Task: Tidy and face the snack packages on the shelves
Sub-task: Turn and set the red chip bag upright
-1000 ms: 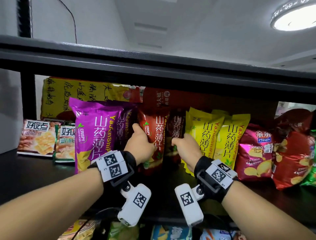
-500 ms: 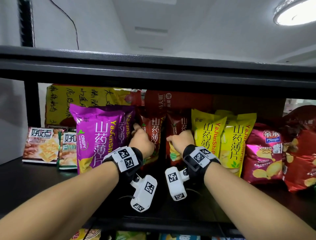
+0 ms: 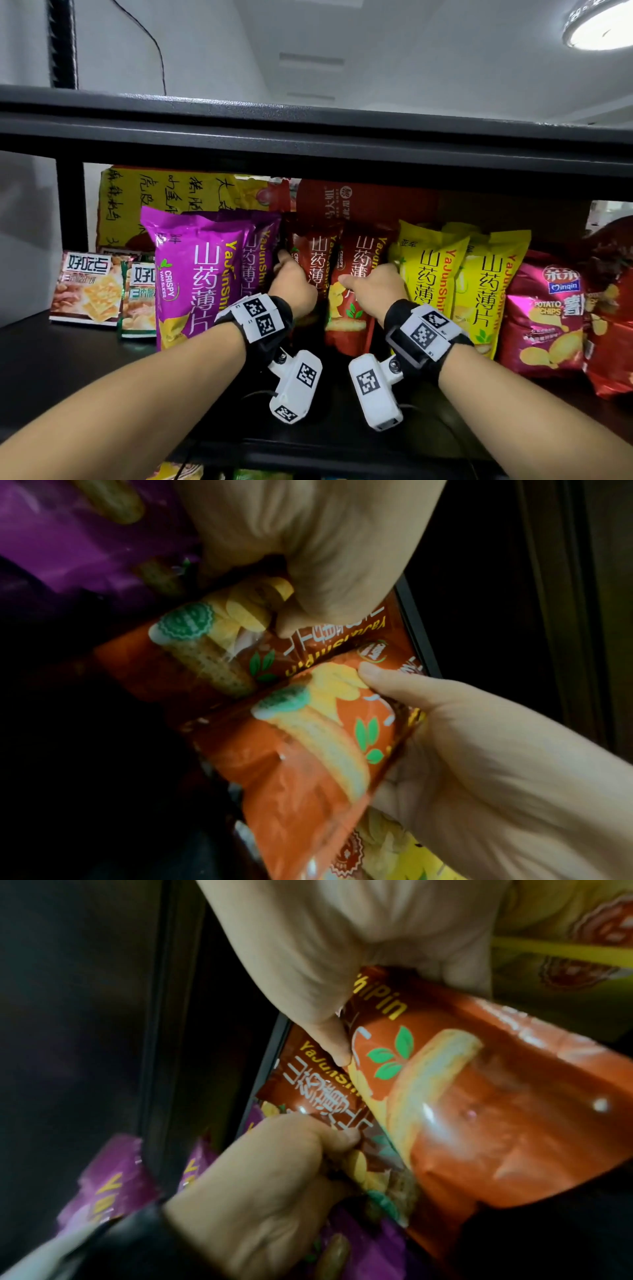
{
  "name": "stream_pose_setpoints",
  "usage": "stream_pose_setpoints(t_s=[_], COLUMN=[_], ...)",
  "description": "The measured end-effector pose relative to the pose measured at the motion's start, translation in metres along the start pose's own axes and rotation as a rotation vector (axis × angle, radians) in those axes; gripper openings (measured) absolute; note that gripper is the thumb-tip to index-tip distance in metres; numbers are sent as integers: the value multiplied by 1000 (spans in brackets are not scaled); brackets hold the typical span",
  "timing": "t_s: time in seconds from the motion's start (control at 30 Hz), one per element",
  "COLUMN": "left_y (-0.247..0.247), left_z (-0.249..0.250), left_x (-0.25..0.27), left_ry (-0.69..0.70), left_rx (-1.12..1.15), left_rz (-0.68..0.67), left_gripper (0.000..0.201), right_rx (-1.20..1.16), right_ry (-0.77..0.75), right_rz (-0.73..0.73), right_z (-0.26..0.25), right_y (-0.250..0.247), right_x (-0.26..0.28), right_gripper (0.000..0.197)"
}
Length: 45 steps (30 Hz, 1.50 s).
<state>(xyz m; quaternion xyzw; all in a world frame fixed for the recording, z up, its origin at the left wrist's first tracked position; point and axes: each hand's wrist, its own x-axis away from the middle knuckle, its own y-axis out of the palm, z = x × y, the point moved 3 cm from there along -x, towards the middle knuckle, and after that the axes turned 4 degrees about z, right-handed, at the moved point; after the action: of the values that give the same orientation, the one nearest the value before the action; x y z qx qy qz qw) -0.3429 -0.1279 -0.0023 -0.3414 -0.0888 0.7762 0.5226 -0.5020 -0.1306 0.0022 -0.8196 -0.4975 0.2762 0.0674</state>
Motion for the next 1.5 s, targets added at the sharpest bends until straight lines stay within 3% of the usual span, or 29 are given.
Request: stream_pose_setpoints(t_s=[0.1, 0.27, 0.4, 0.53, 0.67, 0.8, 0.87, 1.0, 1.1, 1.17, 1.33, 1.5], left_y=[2, 6, 7, 1, -12, -28, -39, -55, -61, -63, -60, -59], left_z=[2, 10, 8, 6, 4, 12, 23, 40, 42, 41, 38, 36], left_x=[-3, 1, 8, 21, 46, 70, 79, 88, 85, 84, 84, 81], left_ry=[-34, -132, -151, -179, -88, -29, 65, 217, 239, 234, 200, 193], left_rx=[31, 71, 69, 125, 258, 730, 897, 947, 943, 953, 995, 1014], left_rz=[-14, -48, -86, -65, -102, -110, -130, -141, -109, -111, -123, -135], left_gripper=[58, 75, 42, 52, 32, 57, 62, 39, 21, 18, 13, 16], right_rx=[-7, -123, -206, -288, -350, -434, -463, -524, -704, -762, -566, -438], right_ry=[-28, -71, -65, -94, -105, -84, -121, -193, -121, -82, -191, -278], right_rz=[-49, -138, -215, -267, -330, -381, -420, -566, -628, -587, -316, -254], right_z=[3, 7, 6, 6, 6, 4, -1, -13, -24, -31, -38, -38], right_y=[-12, -37, -46, -50, -53, -51, -51, -50, -51, -52, -53, -52], right_x=[16, 38, 51, 61, 67, 75, 79, 89, 91, 88, 85, 83], right_gripper=[58, 27, 20, 23, 33, 45, 48, 61, 60, 64, 43, 46])
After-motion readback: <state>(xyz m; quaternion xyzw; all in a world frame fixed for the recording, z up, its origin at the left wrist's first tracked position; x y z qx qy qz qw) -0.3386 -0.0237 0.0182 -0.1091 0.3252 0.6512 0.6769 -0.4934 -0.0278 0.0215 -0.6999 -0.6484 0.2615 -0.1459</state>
